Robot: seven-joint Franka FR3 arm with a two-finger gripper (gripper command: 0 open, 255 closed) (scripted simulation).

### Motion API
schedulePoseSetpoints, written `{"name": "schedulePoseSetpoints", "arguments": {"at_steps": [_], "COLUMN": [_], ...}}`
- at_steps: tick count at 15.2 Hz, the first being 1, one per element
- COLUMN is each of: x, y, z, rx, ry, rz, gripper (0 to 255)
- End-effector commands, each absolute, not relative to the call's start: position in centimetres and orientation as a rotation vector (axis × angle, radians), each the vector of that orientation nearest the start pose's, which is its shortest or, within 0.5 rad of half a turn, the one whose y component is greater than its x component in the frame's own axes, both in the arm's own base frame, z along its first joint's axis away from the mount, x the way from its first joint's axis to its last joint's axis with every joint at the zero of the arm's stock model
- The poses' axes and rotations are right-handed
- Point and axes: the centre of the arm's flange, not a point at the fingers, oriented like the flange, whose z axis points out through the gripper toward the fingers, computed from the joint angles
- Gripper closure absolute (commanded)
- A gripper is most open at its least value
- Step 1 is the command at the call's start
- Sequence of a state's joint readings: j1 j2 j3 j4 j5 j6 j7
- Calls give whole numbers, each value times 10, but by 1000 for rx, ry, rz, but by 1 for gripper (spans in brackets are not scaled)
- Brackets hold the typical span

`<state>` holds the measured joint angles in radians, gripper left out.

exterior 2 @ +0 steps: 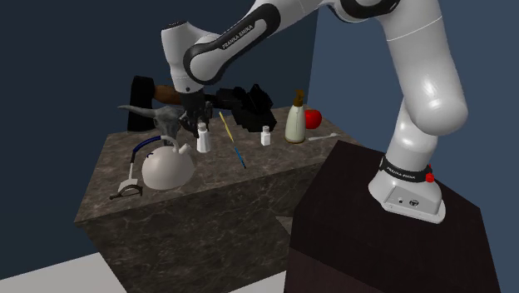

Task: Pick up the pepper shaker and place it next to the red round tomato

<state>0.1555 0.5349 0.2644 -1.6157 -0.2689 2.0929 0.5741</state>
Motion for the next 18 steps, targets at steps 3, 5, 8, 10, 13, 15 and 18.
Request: {"name": "schedulePoseSetpoints", "arguments": {"at_steps": [3,5,8,10,13,15,18], "x": [636,636,636,625,607,595,578], "y": [245,245,245,221,186,162,126], "z": [341,352,363,363,363,363,364], "rx": [-3242,-3242,-3242,-3242,-3242,-3242,-3242], "ry": [78,78,78,78,78,78,78], "rz": [-25,-25,-25,-25,-25,-25,-25], "gripper": [255,255,255,255,255,255,255]}}
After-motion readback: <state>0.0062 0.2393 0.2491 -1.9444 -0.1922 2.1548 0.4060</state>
